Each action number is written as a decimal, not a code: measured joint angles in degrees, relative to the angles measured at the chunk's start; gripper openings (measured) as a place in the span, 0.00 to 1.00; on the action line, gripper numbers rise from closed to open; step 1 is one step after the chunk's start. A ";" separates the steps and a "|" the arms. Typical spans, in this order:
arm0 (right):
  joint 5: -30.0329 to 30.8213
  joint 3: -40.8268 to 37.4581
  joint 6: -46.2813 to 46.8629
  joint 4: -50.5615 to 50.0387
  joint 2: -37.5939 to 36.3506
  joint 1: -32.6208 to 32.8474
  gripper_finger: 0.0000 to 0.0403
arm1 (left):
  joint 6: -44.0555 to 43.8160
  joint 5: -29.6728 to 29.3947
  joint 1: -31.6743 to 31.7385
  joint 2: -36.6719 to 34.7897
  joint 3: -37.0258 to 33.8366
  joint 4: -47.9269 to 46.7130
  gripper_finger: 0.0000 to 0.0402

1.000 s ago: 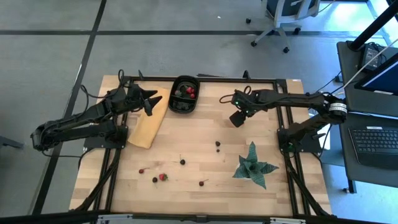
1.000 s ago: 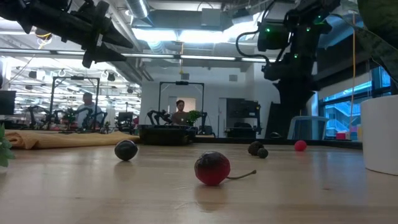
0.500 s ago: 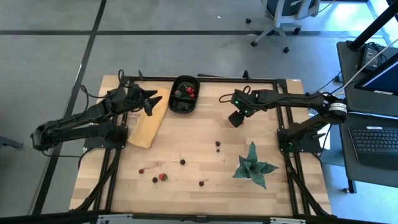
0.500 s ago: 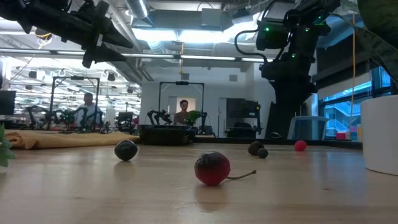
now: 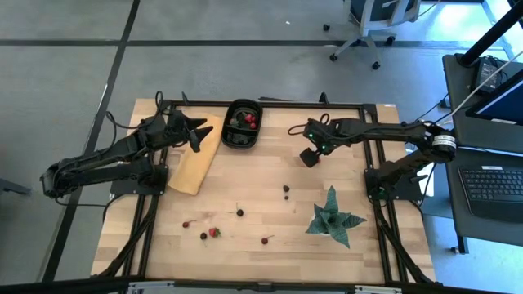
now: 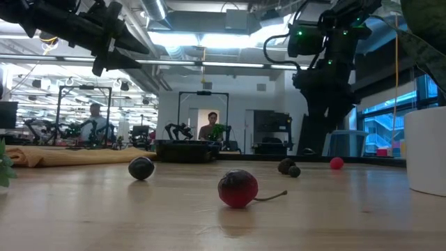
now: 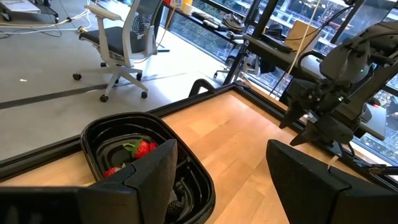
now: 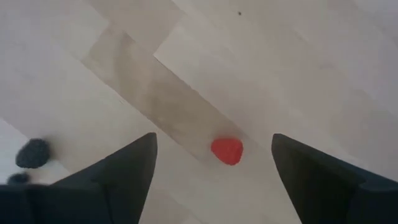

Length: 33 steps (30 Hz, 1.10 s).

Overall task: Pick and placing Produce into tupperware
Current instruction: Put the red raspberry into the black bin

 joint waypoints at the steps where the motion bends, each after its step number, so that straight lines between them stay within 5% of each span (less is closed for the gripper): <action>1: 0.00 0.00 0.69 -0.28 0.20 0.00 0.79 | 0.00 0.00 0.00 0.00 0.00 -0.02 0.60; 24: 0.06 -0.21 -1.50 -1.53 9.38 0.26 0.79 | -0.09 0.30 -0.01 0.02 0.00 -1.51 0.60; 33: -1.89 -8.92 0.35 7.53 9.44 0.26 0.79 | -0.04 0.35 -0.02 0.02 0.00 -1.51 0.60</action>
